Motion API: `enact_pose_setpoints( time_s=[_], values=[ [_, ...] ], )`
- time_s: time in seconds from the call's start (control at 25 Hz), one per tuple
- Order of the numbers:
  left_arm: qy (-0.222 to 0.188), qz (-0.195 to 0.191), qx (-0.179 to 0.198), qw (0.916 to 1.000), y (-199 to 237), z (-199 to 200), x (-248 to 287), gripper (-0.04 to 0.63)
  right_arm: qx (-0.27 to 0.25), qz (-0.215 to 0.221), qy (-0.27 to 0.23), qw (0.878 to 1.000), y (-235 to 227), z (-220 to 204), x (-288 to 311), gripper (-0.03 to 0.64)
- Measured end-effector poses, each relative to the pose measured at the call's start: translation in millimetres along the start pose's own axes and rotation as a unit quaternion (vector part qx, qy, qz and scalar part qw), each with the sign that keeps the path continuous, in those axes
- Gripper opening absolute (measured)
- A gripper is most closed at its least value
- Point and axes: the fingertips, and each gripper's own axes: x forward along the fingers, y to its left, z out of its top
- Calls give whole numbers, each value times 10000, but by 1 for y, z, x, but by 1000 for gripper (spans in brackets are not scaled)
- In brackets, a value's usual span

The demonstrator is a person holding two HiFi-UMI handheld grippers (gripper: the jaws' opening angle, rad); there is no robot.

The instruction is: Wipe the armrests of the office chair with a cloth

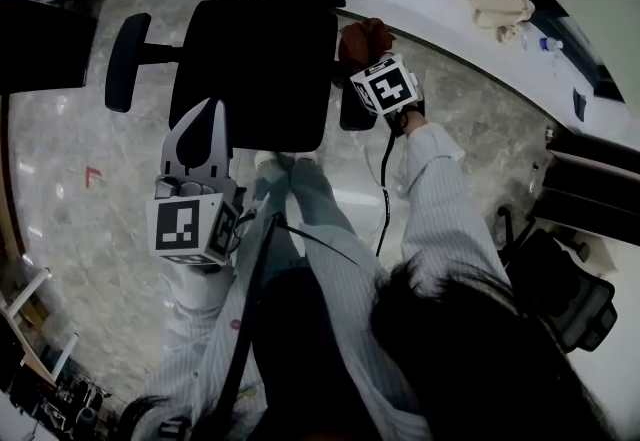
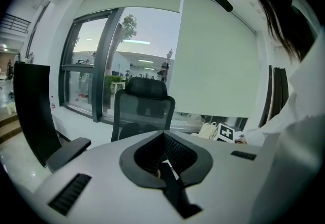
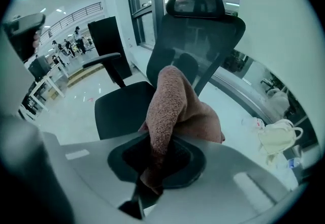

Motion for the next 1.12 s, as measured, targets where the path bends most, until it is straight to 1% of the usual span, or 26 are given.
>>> enact_pose_setpoints(
  time_s=[0.16,0.24,0.36,0.52,0.6,0.68,0.8,0.96,1.04,1.12],
  values=[
    [-37,-215,41,9998,-13,5,5,3,-337,433,-2,9985,49,-39,-31,35],
    [-57,-328,82,9994,-21,6,5,3,-464,570,-48,9973,72,-58,-46,35],
    [-5,-485,101,9988,-36,4,6,4,-494,629,-140,9967,93,-82,-62,35],
    [-33,-642,108,9979,-53,3,8,3,-546,717,-87,9959,103,-95,-70,35],
    [-41,-655,115,9978,-57,4,7,3,-543,722,-107,9959,95,-92,-70,35],
    [-27,-600,100,9981,-56,5,6,3,-497,603,-117,9969,76,-82,-66,35],
    [33,-467,42,9989,-45,1,4,4,-515,307,-56,9982,39,-60,-49,35],
    [54,-297,66,9995,-26,-3,-2,3,-578,-276,189,9978,-17,-25,-17,35],
    [26,-131,44,9999,-13,-2,-8,3,-428,-413,273,9979,-37,-9,-3,37],
    [39,11,15,10000,-2,-3,-13,4,-322,-675,299,9968,-55,5,5,37]
  ],
)
